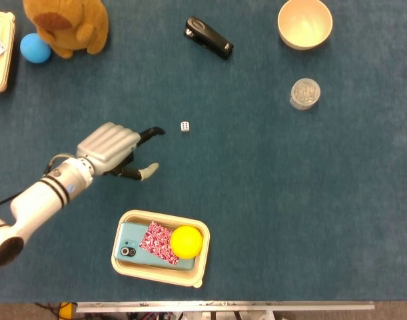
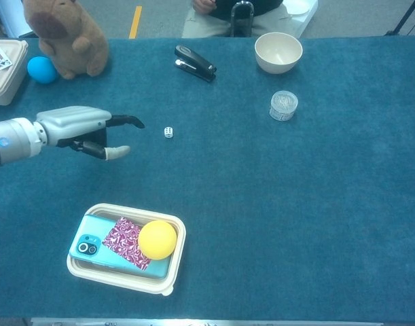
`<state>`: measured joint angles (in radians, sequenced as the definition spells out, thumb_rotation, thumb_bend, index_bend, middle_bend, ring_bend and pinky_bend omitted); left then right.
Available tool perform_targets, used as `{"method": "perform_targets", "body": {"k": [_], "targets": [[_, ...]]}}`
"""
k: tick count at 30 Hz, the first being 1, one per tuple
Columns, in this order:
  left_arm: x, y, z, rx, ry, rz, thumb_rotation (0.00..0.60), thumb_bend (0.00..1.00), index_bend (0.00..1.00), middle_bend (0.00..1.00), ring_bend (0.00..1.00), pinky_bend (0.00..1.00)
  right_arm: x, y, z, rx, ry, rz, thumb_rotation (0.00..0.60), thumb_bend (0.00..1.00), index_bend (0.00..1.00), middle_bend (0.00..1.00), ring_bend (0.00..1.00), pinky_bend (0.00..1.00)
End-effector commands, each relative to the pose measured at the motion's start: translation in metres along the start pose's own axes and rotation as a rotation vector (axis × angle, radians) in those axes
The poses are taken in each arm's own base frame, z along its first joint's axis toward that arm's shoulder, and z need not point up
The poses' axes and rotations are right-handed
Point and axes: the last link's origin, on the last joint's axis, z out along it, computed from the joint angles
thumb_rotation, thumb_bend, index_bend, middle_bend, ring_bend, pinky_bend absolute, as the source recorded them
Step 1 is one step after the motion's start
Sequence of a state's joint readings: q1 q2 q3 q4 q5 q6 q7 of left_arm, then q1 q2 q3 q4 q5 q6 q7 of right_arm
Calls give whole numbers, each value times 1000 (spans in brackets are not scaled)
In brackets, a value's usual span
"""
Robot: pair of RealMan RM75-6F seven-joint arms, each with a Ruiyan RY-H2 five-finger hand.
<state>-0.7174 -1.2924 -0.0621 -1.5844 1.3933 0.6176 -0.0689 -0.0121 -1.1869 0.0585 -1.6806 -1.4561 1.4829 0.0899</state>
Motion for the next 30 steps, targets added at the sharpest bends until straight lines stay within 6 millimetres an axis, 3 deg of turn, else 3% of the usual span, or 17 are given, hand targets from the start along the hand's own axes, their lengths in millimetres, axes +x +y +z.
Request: {"method": "perform_targets", "body": {"k": [1, 19, 30], "targets": [[-1, 2, 8, 1, -16, 4, 158, 364, 97, 1000, 1000, 1000, 0, 0, 0, 0, 0, -1, 600, 290, 373, 231, 14, 63], [-9, 27, 50, -43, -80, 9, 154, 364, 97, 1000, 1000, 1000, 1, 3, 3, -8, 2, -2, 600, 290, 373, 231, 14, 63], [-11, 23, 69, -11, -96, -8, 151, 364, 97, 1000, 1000, 1000, 4, 7, 0, -25, 12, -1, 600, 290, 373, 231, 14, 63]]}}
